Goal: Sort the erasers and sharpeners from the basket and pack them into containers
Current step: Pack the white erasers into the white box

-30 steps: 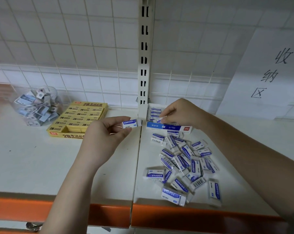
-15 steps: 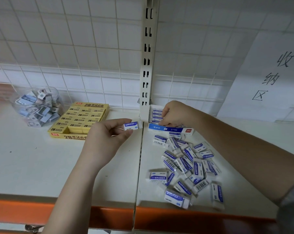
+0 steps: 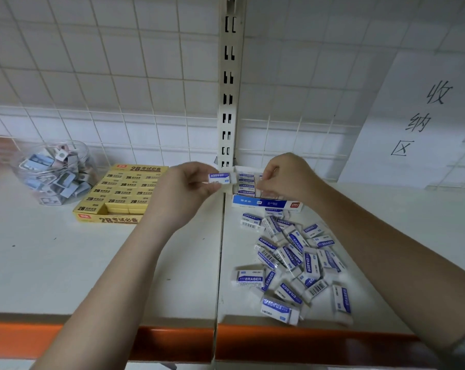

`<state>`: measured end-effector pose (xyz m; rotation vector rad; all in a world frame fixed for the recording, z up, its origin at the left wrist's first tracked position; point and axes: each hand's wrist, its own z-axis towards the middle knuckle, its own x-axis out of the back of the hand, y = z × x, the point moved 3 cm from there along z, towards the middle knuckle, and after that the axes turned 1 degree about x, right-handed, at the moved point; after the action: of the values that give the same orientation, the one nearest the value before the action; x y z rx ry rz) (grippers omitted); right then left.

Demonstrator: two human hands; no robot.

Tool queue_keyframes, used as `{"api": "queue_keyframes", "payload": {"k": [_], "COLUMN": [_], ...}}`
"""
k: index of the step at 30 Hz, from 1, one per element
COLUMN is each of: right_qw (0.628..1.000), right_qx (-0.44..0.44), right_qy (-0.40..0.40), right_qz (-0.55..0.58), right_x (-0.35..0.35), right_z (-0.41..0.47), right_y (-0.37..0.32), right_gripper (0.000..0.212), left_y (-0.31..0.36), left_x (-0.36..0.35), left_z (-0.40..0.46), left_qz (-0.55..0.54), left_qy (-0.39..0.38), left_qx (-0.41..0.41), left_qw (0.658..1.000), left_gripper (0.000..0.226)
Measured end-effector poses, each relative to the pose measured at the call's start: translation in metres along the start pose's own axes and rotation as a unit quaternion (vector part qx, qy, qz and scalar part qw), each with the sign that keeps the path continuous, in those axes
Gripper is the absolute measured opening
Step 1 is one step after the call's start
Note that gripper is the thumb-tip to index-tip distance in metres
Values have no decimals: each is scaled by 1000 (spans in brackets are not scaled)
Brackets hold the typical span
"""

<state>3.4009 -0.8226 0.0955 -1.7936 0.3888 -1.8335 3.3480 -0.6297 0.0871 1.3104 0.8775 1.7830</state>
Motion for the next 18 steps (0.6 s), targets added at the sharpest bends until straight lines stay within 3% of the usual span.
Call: {"api": "queue_keyframes", "payload": {"k": [6,10,14,18], "right_qw": [990,974,971,971], "right_qx": [-33,-62,-74,-84], "right_qy": [71,77,85,80], "right_qz": [121,201,213,210], "right_x": [13,16,19,19], "right_z": [-34,-54,-62,-64], "right_y": [25,37,47,50], "right_gripper": [10,11,10,10], "left_y": [6,-1,-2,6], "left_x": [-35,-50,-51,-42], "left_z": [30,36,35,38], "left_qz": [56,117,115,49], "left_qy": [-71,-73,-81,-102], "left_qx": [-18,-14,-20,-23], "left_qw": [996,990,990,993], "left_gripper": [10,22,20,18]}}
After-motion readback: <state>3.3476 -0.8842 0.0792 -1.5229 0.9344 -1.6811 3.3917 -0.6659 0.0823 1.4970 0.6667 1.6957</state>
